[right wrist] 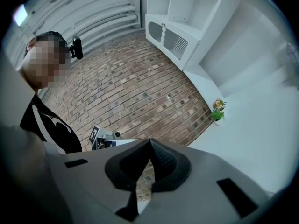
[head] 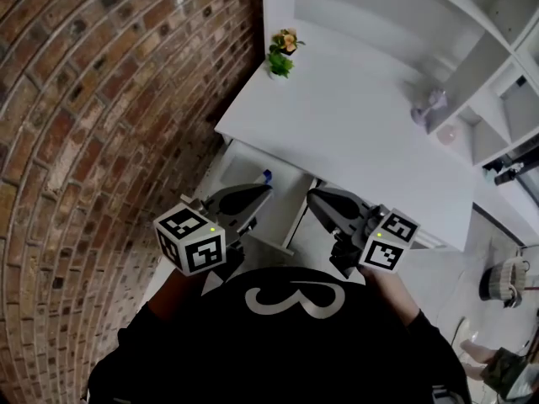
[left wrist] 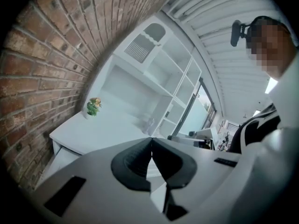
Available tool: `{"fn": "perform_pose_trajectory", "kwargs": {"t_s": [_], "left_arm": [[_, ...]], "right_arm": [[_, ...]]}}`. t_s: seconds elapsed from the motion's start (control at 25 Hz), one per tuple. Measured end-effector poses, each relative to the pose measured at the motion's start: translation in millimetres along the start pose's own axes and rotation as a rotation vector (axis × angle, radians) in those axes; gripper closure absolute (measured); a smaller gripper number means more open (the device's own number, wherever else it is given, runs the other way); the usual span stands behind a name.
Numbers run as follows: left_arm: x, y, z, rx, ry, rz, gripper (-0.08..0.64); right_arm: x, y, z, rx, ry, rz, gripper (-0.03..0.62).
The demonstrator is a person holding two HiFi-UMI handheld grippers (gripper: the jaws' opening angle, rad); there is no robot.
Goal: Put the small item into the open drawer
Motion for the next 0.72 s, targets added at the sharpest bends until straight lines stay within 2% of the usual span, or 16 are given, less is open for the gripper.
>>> {"fn": "perform_pose_trajectory", "kwargs": {"t_s": [0.12, 0.72], "left_arm": [[1.3, 3.2, -3.6, -0.014, 0.019, 0.012, 0.555], [-4.3, 7.2, -23.6, -0.07, -0.005, 0.044, 0.555]], "right_arm": [[0.6, -1.0, -0.4, 0.008, 0.005, -0.004, 0.581], [-1.3, -5.2, -11.7, -0.017, -0.004, -0.031, 0.581]]}}
Point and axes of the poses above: the fingertips, and each gripper's own axes: y forward along the fingers, x to its right, z out of its top, the point moved 3 cm from there along -y, backward along the fingers
